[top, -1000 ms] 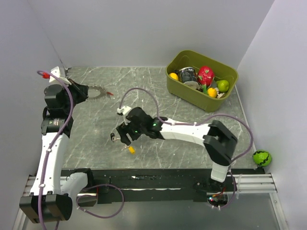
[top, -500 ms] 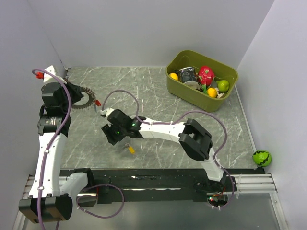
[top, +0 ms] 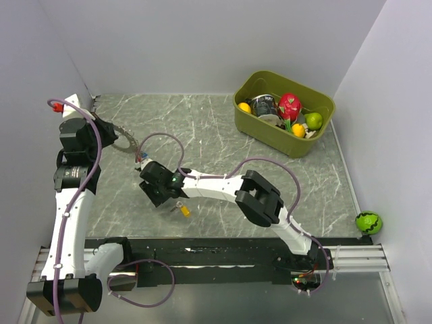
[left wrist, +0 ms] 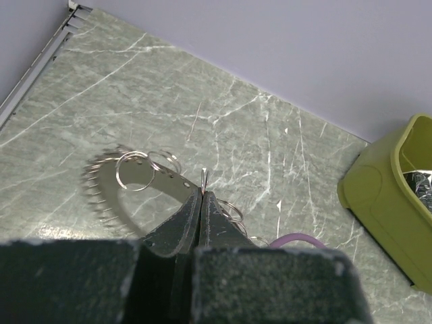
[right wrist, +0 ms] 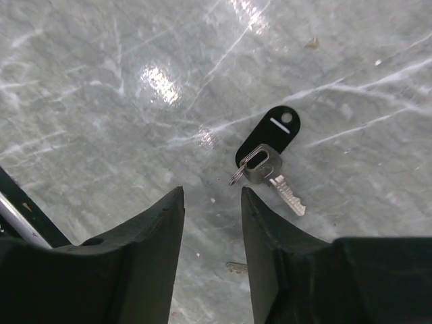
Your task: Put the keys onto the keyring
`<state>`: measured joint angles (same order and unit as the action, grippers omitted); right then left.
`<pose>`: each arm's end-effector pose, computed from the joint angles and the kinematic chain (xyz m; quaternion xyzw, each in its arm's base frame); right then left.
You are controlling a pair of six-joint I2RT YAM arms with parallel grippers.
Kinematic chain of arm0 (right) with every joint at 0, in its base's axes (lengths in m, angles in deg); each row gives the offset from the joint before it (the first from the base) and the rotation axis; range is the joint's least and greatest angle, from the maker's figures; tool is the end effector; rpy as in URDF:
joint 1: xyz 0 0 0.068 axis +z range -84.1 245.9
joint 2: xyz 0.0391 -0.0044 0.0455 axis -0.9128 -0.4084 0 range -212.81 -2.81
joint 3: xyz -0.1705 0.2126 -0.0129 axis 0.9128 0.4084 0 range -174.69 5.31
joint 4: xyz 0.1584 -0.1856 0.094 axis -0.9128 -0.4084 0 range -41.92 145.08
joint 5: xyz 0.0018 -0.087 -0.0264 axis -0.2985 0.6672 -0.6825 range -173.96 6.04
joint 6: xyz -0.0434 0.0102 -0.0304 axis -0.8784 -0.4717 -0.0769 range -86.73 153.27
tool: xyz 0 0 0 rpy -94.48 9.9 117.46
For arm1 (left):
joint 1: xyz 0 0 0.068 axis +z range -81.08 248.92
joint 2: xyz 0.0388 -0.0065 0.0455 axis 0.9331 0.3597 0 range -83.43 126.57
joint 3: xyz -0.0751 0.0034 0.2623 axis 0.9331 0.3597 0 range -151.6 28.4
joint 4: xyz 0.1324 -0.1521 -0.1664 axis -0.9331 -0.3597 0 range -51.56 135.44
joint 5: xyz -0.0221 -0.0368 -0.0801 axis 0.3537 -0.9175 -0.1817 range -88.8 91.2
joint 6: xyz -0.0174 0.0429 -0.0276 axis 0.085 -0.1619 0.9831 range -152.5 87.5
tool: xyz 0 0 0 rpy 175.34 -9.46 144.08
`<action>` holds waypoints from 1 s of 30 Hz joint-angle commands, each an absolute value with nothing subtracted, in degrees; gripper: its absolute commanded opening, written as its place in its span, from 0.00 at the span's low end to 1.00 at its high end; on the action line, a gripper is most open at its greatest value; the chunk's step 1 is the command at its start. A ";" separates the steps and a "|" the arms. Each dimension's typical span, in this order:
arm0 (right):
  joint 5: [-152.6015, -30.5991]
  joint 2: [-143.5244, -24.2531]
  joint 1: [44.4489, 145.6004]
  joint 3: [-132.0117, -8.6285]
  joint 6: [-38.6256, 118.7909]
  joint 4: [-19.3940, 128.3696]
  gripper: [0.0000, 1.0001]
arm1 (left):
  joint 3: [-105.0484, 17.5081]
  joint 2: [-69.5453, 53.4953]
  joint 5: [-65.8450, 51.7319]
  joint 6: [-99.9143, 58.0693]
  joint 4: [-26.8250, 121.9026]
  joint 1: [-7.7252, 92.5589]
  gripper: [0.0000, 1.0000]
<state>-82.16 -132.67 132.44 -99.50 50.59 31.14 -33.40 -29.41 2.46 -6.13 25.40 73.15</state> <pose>0.2035 0.4661 0.1840 -0.3850 0.8538 0.2231 0.2703 0.2060 0.0159 0.3965 -0.2121 0.7491 -0.1122 0.6175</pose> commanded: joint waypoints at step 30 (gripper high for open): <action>-73.33 -137.11 133.66 -107.63 50.76 25.46 0.00 | -31.98 -32.63 -2.75 -7.19 31.11 73.40 0.01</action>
